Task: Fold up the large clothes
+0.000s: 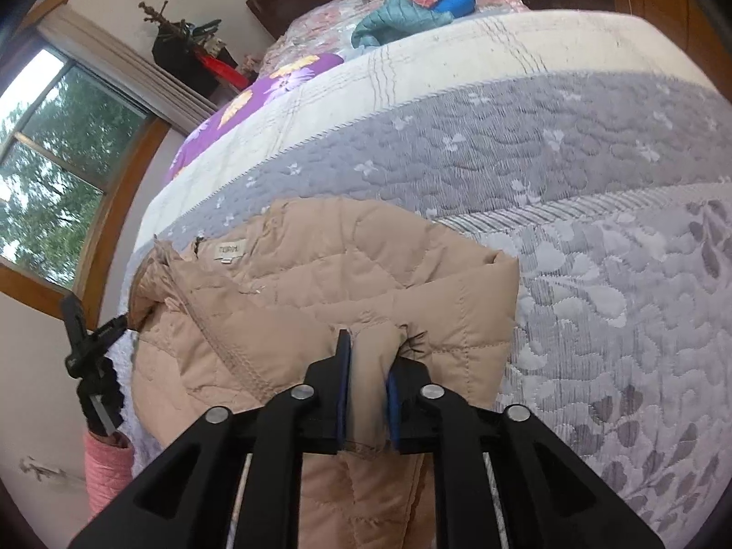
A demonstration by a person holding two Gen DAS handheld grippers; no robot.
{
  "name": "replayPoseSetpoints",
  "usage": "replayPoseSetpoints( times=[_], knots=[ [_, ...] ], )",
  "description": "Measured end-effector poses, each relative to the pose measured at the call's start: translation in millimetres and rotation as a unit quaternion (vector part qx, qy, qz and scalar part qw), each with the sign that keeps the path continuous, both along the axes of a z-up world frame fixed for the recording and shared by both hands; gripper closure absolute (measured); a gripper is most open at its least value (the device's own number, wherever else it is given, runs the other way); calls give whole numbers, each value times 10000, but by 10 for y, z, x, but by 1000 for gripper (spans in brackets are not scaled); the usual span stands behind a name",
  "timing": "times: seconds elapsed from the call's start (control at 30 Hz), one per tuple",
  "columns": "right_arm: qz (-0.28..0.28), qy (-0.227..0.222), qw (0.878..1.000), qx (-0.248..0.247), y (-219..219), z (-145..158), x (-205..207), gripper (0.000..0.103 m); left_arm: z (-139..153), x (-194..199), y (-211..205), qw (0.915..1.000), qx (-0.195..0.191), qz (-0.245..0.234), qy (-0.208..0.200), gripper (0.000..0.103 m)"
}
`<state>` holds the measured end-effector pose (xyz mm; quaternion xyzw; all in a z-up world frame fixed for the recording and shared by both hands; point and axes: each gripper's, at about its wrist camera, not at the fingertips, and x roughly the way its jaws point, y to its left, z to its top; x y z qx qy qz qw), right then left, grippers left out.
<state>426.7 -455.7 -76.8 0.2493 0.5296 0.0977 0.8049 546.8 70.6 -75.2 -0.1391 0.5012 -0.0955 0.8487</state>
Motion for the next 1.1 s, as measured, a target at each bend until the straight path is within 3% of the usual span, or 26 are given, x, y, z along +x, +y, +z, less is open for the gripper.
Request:
replayPoseSetpoints(
  times=[0.23, 0.37, 0.43, 0.47, 0.5, 0.6, 0.73, 0.9, 1.03, 1.07, 1.1],
  knots=[
    [-181, -100, 9956, 912, -198, 51, -152, 73, 47, -13, 225, 9959, -883, -21, 199, 84],
    [-167, -230, 9952, 939, -194, 138, -231, 68, 152, -85, 368, 9953, -956, 155, 39, 65],
    [-178, -308, 9961, 812, -172, 196, -269, 57, 205, -124, 410, 9955, -931, 174, -21, 64],
    [-257, -399, 9966, 670, -178, 248, -305, 40, 227, -154, 427, 9955, -932, 161, -39, 64],
    [-306, -491, 9963, 628, -193, 287, -334, 32, 244, -186, 434, 9959, -895, 148, -51, 64],
    [-348, -711, 9942, 727, -235, 384, -437, 32, 265, -285, 446, 9973, -724, 45, -80, 64],
    [-222, -669, 9969, 338, -120, 359, -617, 32, 221, -494, 365, 9991, -394, -153, -103, 63],
    [-4, -509, 9986, 144, 25, 154, -801, 40, 2, -748, 225, 9991, -129, -403, 77, 62],
    [114, -325, 9994, -102, 187, -41, -819, 44, -68, -873, 130, 9991, 48, -423, -64, 65],
    [102, -276, 9994, -160, 218, -80, -809, 48, -69, -888, 109, 9992, 101, -384, -96, 65],
    [89, -233, 9995, -215, 243, -118, -790, 56, -71, -897, 93, 9992, 133, -347, -119, 73]
  ],
)
